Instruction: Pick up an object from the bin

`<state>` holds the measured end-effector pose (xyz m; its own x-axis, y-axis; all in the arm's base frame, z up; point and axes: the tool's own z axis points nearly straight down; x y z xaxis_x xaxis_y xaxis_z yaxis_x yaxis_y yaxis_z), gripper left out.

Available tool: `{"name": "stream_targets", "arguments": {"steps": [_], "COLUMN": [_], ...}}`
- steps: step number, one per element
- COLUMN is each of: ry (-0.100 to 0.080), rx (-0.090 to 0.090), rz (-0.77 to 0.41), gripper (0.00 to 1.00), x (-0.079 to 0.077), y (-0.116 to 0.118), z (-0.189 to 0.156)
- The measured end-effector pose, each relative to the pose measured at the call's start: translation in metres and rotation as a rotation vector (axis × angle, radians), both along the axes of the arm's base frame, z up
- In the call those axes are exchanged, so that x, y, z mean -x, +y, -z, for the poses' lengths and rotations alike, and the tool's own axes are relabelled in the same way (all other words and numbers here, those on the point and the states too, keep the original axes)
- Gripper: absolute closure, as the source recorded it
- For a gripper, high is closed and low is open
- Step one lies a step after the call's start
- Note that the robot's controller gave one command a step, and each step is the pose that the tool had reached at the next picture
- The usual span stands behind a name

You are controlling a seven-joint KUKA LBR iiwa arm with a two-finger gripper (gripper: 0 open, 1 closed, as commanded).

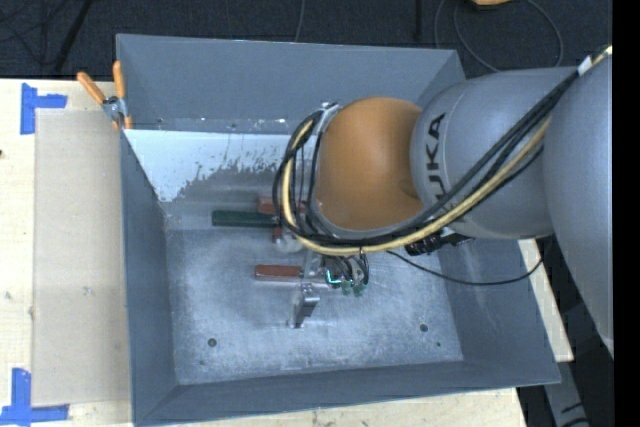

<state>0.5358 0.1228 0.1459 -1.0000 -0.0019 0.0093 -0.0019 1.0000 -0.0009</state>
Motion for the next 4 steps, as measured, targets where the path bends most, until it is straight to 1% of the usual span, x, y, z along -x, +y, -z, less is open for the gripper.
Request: {"name": "stream_targets", "arguments": {"steps": [1,2,3,4], "ry": [-0.007,-0.018,-0.021,-0.014], "rx": [-0.001,-0.006,-0.006,-0.004], "rz": [0.004,0.088,0.09,0.185], "gripper": [0.0,0.0,0.0,0.0], "x": [-0.002,-0.072,-0.068,-0.062], "y": [-0.001,-0.027,-0.025,-0.041], "z": [-0.003,0.066,0.06,0.05]}}
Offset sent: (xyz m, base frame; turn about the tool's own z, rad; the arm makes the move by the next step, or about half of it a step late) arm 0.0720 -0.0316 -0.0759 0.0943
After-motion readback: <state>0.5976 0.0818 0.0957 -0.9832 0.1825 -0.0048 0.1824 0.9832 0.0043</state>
